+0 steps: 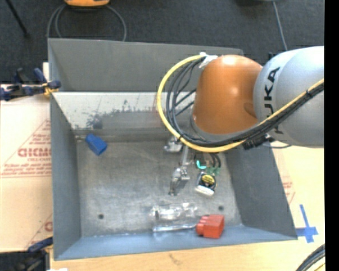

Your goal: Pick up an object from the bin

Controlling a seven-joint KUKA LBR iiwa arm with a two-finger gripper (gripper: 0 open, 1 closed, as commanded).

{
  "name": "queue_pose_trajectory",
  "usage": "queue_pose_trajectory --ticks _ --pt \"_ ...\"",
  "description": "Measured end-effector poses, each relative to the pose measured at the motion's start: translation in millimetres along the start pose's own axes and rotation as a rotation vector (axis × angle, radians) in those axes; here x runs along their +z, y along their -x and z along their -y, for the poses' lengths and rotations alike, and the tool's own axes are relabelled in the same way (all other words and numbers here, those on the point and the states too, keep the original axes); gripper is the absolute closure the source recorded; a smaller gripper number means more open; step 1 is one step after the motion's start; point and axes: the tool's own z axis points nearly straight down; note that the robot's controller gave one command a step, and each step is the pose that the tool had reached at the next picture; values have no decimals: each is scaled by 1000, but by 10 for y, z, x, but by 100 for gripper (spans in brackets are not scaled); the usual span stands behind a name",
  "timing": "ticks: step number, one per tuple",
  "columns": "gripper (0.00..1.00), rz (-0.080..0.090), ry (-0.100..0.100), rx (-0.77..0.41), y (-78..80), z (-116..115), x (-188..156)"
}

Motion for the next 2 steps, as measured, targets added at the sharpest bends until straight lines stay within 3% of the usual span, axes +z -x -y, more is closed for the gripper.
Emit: queue_pose_trajectory --ticks 1,2 --pt "0 -2 -2 -193 -495 76 909" --pt "0 18 0 -253 -530 223 1238"
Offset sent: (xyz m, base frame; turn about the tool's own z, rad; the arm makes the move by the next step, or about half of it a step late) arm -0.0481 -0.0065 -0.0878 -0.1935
